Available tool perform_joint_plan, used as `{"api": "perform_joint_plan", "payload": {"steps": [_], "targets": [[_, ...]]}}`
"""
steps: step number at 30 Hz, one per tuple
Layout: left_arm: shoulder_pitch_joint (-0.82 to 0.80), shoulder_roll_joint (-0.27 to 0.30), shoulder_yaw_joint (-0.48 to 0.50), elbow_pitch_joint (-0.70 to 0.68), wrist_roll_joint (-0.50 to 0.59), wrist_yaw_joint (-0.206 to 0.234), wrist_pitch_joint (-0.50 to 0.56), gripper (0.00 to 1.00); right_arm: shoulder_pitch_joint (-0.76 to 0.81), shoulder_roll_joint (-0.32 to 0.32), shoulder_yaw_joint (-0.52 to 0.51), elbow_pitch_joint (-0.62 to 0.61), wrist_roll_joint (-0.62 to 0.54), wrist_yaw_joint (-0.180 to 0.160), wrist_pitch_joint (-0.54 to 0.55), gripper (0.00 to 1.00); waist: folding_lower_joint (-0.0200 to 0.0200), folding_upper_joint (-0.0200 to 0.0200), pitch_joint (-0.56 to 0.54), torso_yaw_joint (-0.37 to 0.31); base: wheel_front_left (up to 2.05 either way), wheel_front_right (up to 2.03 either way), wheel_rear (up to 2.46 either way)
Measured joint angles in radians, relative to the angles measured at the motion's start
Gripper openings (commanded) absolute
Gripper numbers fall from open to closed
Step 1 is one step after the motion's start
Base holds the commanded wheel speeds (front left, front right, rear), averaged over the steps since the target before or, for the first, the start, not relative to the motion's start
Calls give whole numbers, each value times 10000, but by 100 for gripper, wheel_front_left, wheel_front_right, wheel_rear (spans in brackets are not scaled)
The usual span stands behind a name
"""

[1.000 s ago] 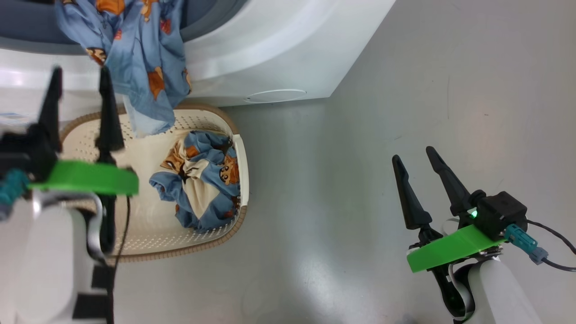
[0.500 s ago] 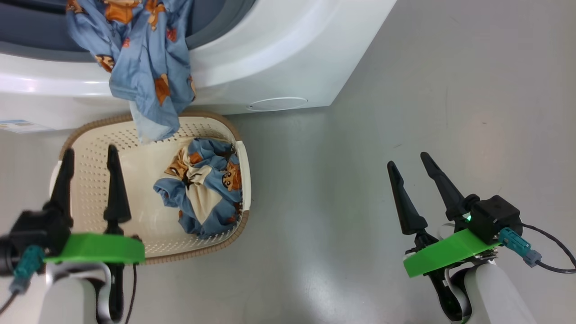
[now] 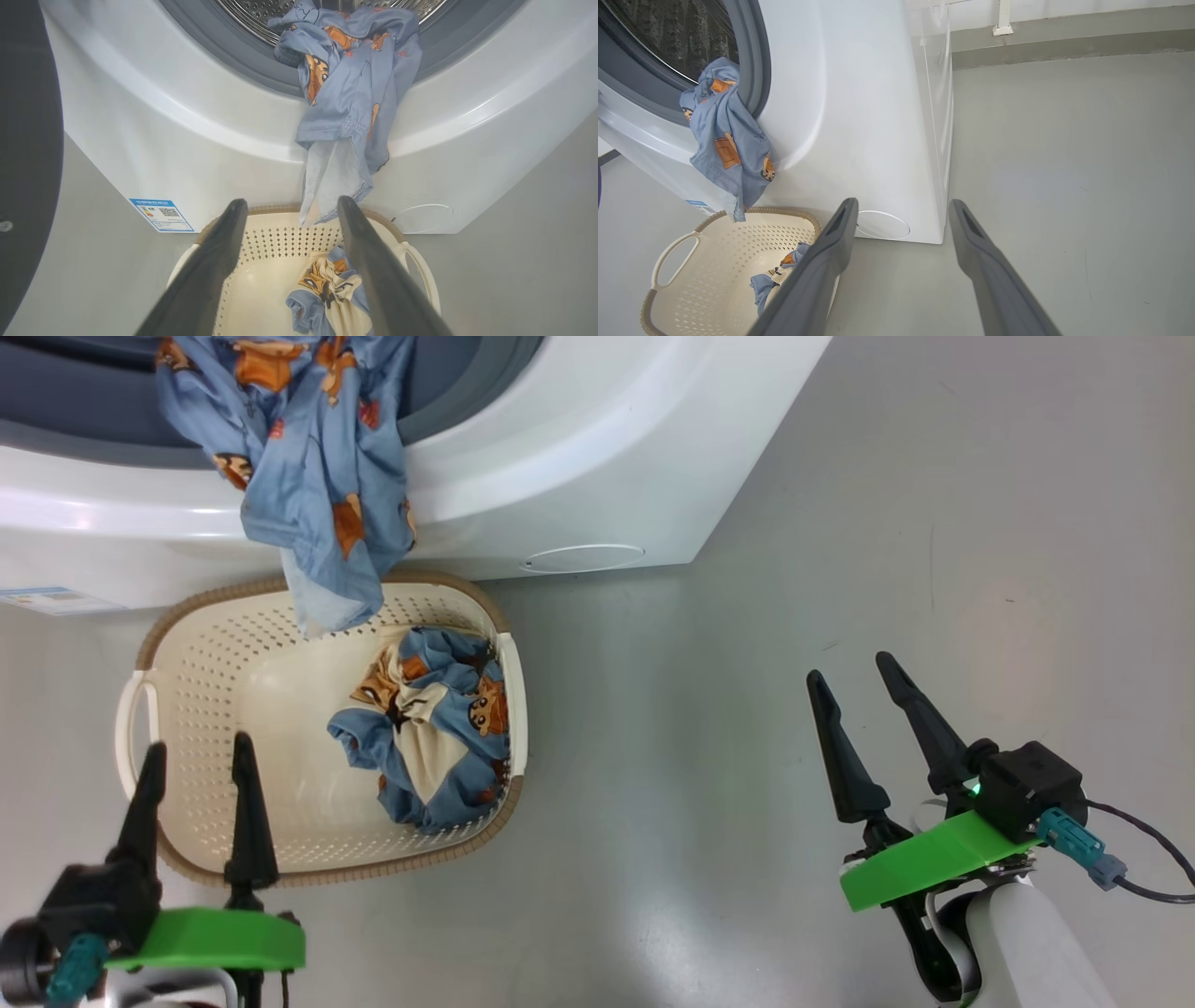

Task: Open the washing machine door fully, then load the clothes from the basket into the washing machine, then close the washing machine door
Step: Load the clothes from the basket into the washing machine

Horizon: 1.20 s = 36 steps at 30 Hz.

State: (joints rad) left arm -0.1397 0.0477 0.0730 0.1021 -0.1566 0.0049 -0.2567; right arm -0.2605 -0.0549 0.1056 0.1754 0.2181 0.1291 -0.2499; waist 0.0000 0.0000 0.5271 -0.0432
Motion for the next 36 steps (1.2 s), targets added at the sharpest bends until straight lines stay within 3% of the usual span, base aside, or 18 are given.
{"api": "perform_joint_plan", "payload": {"steps": [19,29,36], "targets": [[461,-65,-192,12,-311,272,2,100,-4,-84,21,48,2,0,2,100,0,0,-22,-40,0,0,0],[-1615,-58,-387,1281,-173,-19,2,100,-16,-82,96,98,35,0,2,100,0,0,102,-256,0,0,0],[-3315,88,-514,2936,-151,-263,0,100,-40,-73,136,90,38,0,0,100,0,0,277,-447,0,0,0]]}}
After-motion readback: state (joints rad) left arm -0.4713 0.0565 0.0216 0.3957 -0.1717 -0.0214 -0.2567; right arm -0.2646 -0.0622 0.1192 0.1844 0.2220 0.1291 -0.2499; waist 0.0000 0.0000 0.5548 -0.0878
